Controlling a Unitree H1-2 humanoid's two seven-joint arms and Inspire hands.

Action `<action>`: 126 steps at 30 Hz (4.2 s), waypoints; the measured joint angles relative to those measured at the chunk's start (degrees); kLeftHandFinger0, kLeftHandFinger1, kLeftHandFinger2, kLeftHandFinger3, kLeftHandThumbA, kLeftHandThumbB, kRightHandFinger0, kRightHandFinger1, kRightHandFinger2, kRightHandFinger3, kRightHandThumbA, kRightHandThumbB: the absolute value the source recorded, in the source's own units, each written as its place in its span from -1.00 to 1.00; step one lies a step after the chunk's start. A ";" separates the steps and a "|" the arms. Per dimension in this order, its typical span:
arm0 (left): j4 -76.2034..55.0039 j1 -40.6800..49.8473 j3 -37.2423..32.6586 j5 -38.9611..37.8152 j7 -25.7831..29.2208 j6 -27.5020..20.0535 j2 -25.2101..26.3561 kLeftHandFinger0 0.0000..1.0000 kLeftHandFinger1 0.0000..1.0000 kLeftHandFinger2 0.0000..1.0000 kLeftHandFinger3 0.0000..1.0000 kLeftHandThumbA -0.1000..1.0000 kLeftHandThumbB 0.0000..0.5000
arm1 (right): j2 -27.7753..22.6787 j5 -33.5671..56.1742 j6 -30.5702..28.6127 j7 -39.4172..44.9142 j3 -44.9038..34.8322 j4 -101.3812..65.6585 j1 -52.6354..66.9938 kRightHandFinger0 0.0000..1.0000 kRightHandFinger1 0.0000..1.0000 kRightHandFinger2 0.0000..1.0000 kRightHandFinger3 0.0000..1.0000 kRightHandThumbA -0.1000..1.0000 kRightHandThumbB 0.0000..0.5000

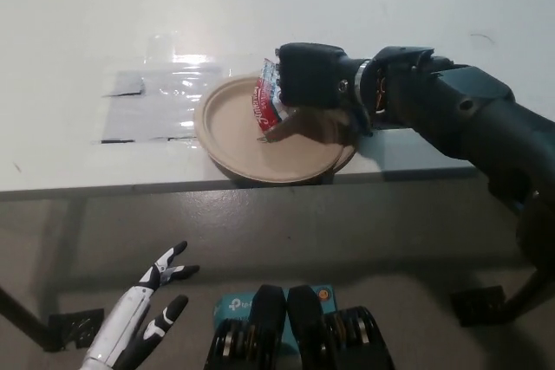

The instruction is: The robot picks up a small bag of sunflower seeds on the right hand side and take it to the empty plate on the left hand side then pours some sunflower seeds on to the plate.

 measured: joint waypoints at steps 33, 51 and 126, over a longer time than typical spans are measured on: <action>-0.78 3.75 3.72 -3.38 0.20 0.50 -4.30 1.00 1.00 1.00 1.00 1.00 0.05 | -7.22 8.30 0.24 -18.03 -19.63 2.04 12.11 -1.00 -0.83 -0.09 -0.96 -1.00 0.38; 0.43 4.70 4.46 -7.39 -0.22 2.29 -3.29 1.00 1.00 1.00 1.00 1.00 0.07 | -13.38 7.88 -0.98 -23.74 -18.13 1.06 10.44 -1.00 -1.00 -0.48 -0.72 -1.00 0.58; -0.76 7.96 4.28 -7.01 -0.70 2.68 -3.33 1.00 1.00 0.87 1.00 1.00 -0.07 | -3.77 26.51 7.36 14.70 -29.56 -13.42 19.69 1.00 1.00 1.00 1.00 0.49 1.00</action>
